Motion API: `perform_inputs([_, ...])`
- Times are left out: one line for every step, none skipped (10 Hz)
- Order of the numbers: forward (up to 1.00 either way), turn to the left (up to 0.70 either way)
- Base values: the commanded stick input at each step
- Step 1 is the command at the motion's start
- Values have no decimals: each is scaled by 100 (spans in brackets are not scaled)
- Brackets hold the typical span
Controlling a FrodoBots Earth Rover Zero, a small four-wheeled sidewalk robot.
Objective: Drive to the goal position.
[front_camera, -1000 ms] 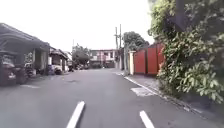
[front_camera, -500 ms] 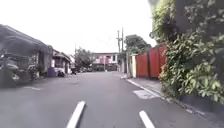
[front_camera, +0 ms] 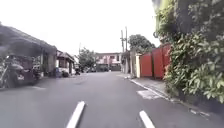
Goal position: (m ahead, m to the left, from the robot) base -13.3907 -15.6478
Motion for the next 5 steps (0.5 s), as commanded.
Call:
perform_inputs([0, 85])
perform_inputs([0, 85])
perform_inputs([0, 85])
perform_inputs([0, 85])
perform_inputs([0, 85])
